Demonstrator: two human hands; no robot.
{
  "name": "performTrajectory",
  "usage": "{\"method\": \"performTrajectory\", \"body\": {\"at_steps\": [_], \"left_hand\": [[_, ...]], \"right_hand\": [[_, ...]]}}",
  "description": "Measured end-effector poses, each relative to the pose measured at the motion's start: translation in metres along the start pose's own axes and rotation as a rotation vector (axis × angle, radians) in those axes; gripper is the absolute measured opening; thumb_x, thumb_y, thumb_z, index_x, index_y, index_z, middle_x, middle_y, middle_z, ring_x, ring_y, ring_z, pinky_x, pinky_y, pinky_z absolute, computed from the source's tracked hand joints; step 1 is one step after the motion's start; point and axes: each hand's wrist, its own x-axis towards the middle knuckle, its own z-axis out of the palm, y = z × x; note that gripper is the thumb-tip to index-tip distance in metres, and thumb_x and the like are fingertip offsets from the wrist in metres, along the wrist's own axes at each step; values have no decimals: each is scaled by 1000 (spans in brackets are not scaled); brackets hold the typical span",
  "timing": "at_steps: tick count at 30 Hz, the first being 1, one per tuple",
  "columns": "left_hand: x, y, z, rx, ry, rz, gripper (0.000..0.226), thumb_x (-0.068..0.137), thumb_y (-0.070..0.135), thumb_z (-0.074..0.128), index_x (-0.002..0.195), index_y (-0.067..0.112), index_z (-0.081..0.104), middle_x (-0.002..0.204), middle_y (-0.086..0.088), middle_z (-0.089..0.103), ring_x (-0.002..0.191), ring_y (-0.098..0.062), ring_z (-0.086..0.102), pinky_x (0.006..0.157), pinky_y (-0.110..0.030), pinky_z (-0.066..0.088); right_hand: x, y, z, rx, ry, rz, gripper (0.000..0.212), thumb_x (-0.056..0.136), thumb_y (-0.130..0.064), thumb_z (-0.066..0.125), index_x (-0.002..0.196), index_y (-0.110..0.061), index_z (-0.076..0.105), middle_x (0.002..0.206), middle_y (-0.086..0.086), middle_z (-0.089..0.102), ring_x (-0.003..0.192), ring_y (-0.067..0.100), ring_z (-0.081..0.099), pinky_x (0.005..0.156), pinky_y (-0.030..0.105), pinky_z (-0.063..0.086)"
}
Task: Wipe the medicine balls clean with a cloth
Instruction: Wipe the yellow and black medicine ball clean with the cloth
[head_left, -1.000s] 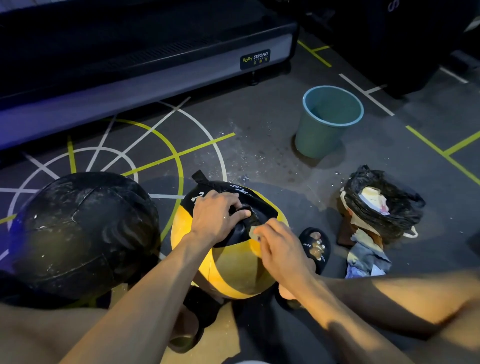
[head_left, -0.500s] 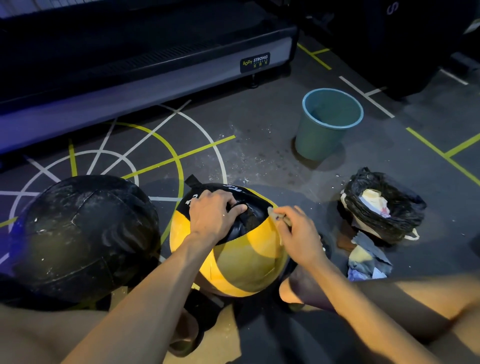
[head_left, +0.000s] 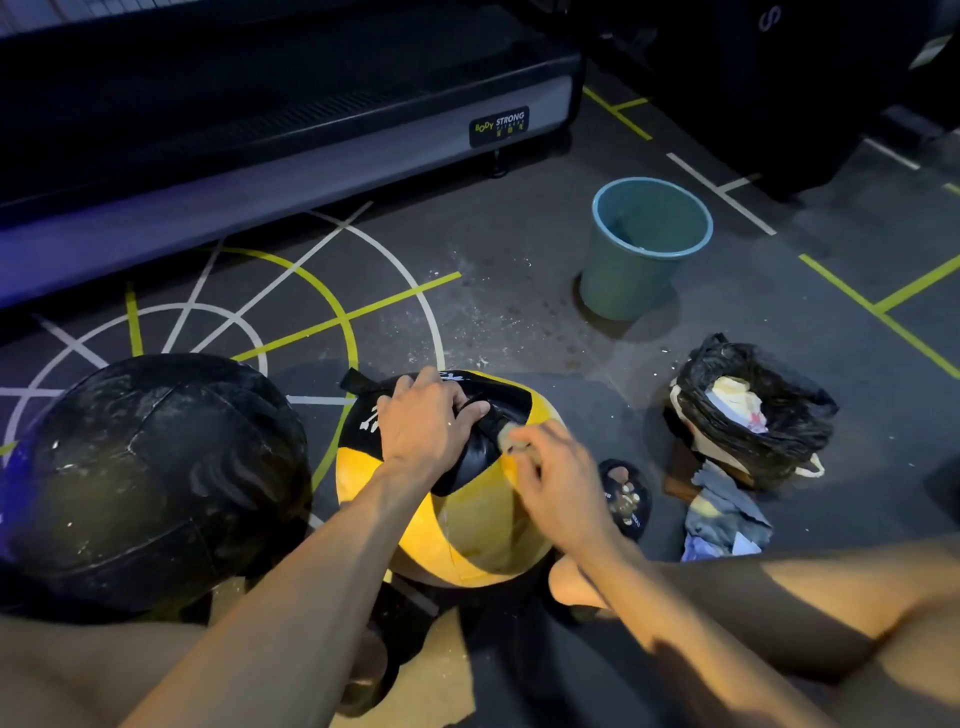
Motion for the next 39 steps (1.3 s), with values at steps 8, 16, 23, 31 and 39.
{"method": "performTrajectory", "body": {"at_steps": [8,16,23,31,39], "left_hand": [[1,2,3,-18,17,-67,39,98,63,52,93,27,66,109,-1,53,112,-33,51,84,-44,40],[5,7,-2,-119,-33,-84,34,98,60,55,94,28,67,112,-5,55,114,-34,51,86,-44,46],[2,-40,-38,-148,-143,53,24,99,45,58,120,34,63,127,7,66,117,-21,60,101,-48,46],[62,-125,-86,-87,-185,-269,39,95,59,60,114,25,64,119,-1,68,110,-26,61,95,-43,51],[137,-119,-30,-166,-562,-268,56,100,62,50,105,9,68,105,-8,66,97,-26,61,83,-37,44]], "right_hand": [[16,17,-13,-43,-45,-56,21,97,-9,59,113,-18,70,103,-7,57,94,18,62,79,31,47],[1,-1,4,-50,-107,-173,18,96,-8,58,110,-15,68,100,-4,54,83,17,58,70,28,41],[29,27,-3,-101,-10,-22,20,88,-6,58,105,-16,64,104,-1,58,94,28,63,79,39,49],[82,54,-29,-165,-128,167,8,95,-9,60,101,-15,59,100,-1,54,96,28,58,72,33,31],[106,66,-40,-17,-153,212,17,94,-9,62,89,-25,59,96,-7,65,88,9,61,71,29,43]]}}
